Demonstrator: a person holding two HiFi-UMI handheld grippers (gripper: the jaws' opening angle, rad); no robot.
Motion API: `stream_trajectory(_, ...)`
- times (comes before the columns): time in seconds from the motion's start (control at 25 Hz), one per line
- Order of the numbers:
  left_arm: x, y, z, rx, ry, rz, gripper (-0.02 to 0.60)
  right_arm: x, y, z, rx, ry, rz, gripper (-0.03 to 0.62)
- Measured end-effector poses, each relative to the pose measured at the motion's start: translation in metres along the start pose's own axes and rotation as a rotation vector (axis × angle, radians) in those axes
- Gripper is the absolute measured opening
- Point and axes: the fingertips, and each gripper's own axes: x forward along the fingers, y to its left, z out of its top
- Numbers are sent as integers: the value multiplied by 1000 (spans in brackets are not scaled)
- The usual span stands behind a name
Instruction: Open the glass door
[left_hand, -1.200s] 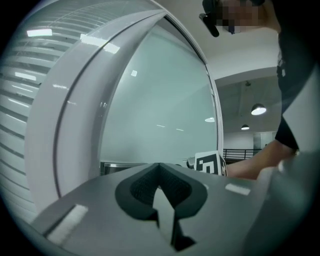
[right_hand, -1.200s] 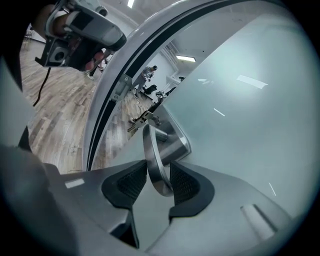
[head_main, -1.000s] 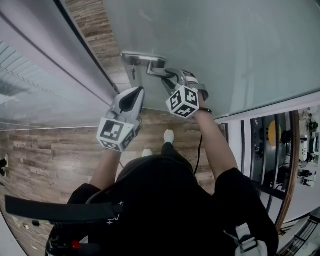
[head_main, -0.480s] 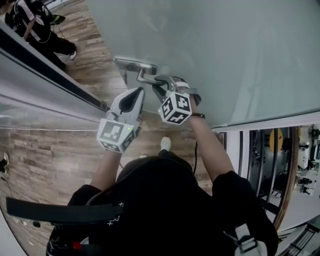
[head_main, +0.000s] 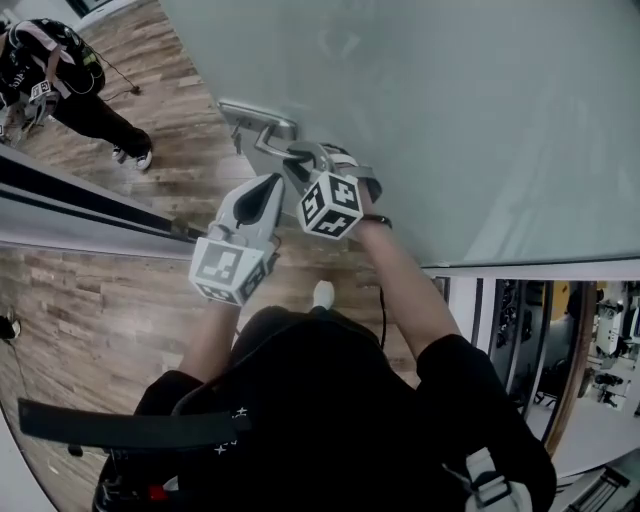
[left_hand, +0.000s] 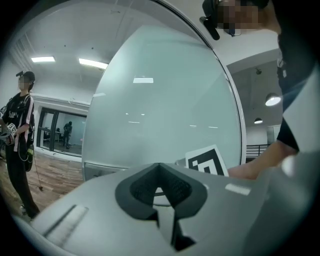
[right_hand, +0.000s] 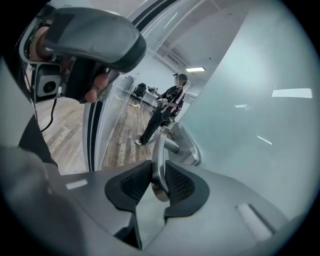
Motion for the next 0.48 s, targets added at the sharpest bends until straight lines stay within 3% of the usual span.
stream_trajectory(0.48, 42, 16, 9, -14, 15, 57, 0, 24, -62, -22, 63, -1, -20, 84)
